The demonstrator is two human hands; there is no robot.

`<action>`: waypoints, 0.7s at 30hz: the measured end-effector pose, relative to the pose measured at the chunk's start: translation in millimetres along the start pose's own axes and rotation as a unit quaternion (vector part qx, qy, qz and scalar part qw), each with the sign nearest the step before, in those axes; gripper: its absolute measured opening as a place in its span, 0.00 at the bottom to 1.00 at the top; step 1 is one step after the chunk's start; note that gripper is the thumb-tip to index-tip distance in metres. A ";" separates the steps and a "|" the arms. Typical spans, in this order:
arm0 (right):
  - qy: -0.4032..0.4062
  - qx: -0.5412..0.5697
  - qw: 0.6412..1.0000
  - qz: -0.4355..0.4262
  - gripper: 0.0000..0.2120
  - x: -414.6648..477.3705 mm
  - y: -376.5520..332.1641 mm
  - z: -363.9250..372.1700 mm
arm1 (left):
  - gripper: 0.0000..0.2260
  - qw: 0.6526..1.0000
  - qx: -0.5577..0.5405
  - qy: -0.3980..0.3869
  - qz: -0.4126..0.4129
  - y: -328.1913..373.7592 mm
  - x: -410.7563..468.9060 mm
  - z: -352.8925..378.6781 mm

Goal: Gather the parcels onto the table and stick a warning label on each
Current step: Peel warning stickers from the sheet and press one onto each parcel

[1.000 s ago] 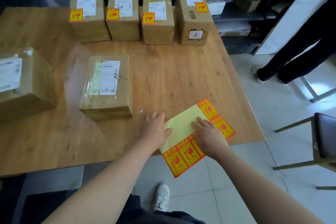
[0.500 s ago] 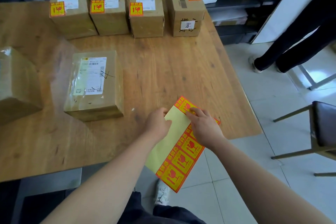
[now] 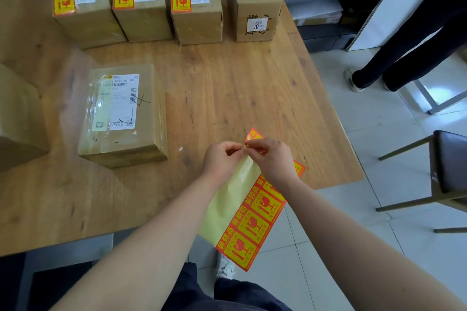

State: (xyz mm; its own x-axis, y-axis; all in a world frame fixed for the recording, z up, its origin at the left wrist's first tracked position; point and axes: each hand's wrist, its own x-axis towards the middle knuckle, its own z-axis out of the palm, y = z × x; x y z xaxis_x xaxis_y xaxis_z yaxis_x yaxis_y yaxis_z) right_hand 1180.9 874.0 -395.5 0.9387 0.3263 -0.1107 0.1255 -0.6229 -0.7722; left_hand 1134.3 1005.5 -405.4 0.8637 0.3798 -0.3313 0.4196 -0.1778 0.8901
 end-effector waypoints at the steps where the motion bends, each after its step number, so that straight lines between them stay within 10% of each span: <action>1: 0.002 0.011 1.000 0.005 0.08 0.5 -0.2 -0.3 | 0.09 1.000 -0.004 -0.006 0.006 -0.2 -0.7 -1.0; 21: -0.012 0.016 0.994 0.105 0.07 2.8 5.7 -15.1 | 0.10 0.984 0.150 0.000 0.094 -3.6 2.3 -18.6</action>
State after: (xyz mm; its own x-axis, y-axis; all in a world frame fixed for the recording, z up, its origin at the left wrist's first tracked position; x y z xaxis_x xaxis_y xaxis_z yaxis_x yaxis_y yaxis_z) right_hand 1189.0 860.6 -390.7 0.9352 0.2084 -0.2862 -0.0834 -0.6558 -0.7503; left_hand 1129.5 1023.9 -403.5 0.9341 0.3149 -0.1684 0.3153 -0.5057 0.8030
